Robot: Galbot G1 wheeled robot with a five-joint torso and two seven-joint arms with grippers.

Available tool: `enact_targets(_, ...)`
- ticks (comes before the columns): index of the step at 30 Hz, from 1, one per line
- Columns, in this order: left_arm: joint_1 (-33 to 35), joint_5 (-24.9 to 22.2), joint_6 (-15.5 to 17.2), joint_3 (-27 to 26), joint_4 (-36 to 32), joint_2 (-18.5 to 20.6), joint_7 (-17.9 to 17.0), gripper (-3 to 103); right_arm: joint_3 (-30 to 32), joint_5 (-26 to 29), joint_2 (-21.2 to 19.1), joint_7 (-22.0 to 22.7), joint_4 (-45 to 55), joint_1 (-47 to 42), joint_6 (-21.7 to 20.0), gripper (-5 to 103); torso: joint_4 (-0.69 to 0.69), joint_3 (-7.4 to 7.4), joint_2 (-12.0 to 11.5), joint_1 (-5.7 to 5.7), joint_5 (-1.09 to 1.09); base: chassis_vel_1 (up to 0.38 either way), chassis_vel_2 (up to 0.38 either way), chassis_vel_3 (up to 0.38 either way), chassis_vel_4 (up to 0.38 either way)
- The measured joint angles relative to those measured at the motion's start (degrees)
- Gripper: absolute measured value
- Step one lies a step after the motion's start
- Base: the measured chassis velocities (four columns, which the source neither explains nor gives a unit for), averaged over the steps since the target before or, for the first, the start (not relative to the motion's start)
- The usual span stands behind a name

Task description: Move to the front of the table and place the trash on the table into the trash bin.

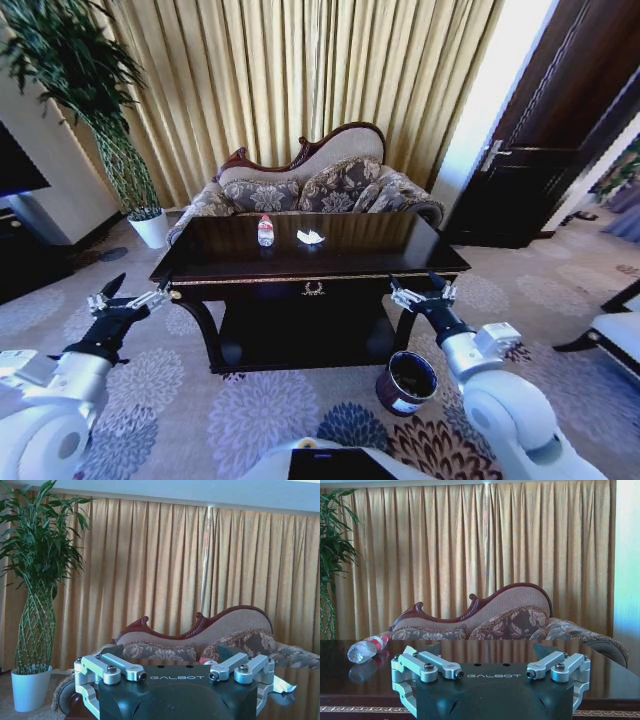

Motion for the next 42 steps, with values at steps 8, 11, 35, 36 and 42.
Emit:
enact_targets(8, 0.5, 0.1, 0.1, -0.1, 0.0, 0.0, 0.0, 100, 0.0, -0.6, 0.0, 0.0, 0.1, 0.1, 0.0, 100, 0.0, 0.0, 0.0, 0.0, -0.01, -0.11, 0.116, 0.106, -0.1)
enact_targets(11, 0.4, 0.2, 0.1, 0.2, 0.0, 0.0, 0.0, 100, -0.1, -0.7, 0.1, 0.0, 0.1, 0.0, 0.0, 100, 0.0, 0.01, 0.0, 0.0, 0.0, -0.199, 0.18, 0.19, -0.188)
enact_targets(35, 0.7, 0.3, 0.1, 0.2, 0.0, -0.1, 0.1, 100, -2.5, 7.5, -7.5, 1.2, -0.5, 2.4, -0.6, 100, 0.0, -0.02, 0.0, -0.04, 0.0, -0.134, 0.136, 0.132, -0.133)
enact_targets(36, 0.7, 0.3, 0.1, 0.2, 0.0, -0.2, 0.1, 100, -2.9, 9.6, -8.7, 1.7, -0.7, 3.6, -1.6, 100, 0.0, -0.02, 0.0, -0.04, 0.01, 0.0, 0.0, 0.0, 0.0)
enact_targets(42, 0.7, 0.3, -0.2, 0.2, 0.0, -0.7, 0.1, 100, -4.1, 15.7, -14.7, 2.1, -2.6, 8.6, -5.2, 100, 0.0, 0.01, 0.0, 0.03, -0.01, 0.0, 0.0, 0.0, 0.0)
